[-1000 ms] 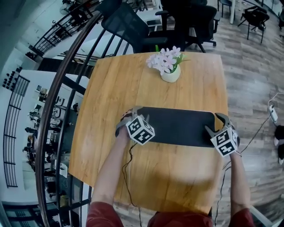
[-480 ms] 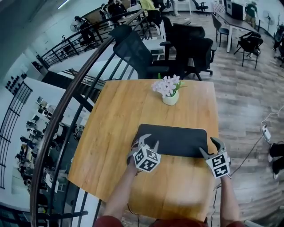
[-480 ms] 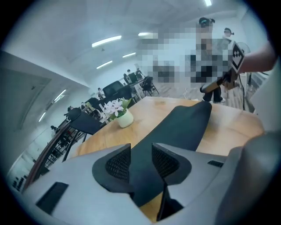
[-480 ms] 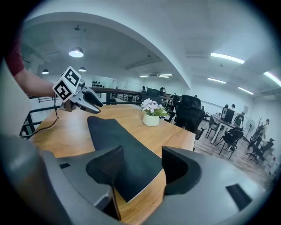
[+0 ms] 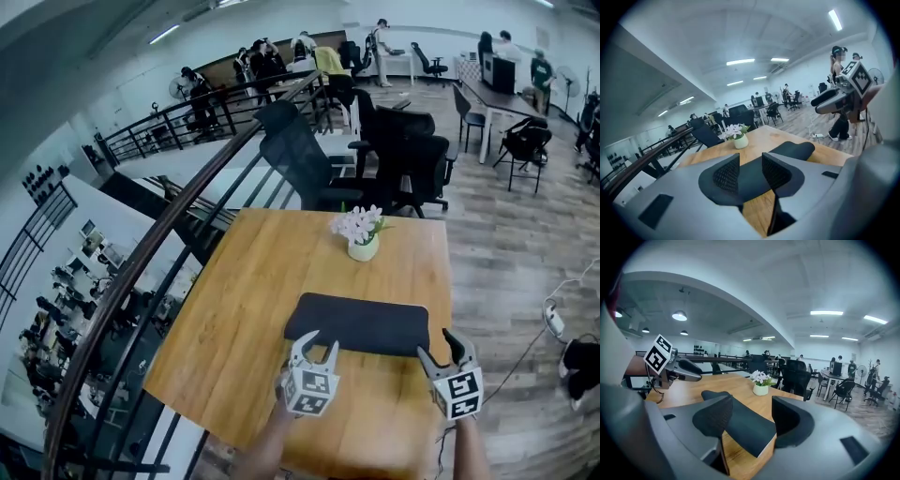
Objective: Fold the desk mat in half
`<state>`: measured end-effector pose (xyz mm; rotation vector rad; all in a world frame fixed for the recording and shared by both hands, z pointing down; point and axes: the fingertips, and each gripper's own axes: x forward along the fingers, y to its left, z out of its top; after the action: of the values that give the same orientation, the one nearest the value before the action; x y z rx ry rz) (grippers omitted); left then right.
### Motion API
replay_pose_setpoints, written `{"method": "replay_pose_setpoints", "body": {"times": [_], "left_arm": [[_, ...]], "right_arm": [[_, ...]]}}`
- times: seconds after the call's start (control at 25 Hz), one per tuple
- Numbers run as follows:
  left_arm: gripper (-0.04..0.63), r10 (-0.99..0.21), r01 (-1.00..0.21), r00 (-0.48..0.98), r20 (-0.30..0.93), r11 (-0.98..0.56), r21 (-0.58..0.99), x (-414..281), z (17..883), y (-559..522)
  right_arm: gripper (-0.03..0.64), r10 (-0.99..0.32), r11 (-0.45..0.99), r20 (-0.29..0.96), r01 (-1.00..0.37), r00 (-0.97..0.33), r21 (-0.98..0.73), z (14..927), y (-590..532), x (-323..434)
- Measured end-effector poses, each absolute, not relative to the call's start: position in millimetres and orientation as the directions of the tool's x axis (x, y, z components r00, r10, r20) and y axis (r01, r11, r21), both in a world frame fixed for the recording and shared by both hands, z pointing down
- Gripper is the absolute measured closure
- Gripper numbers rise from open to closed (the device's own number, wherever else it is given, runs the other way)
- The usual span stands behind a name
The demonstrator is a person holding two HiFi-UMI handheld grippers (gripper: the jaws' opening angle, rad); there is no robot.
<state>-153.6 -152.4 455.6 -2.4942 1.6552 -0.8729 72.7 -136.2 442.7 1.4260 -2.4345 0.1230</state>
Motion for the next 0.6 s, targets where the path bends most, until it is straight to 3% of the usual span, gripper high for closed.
{"method": "replay_pose_setpoints", "body": {"times": [0.36,0.6], "left_arm": [[0.431,-0.949,-0.951,0.265,0.173,-0.287,-0.116,-167,368,-87],[0.442,-0.965,-0.959,0.261,0.013,-0.261,-0.113,-155,329,-70]], "right_arm": [[0.354,-0.901,0.428,0.100,-0.903,-0.422,0.044,354,-73,69],[0.362,-0.917,0.395,-0.016,-0.914,-0.398,0.095,318,-56,64]]}}
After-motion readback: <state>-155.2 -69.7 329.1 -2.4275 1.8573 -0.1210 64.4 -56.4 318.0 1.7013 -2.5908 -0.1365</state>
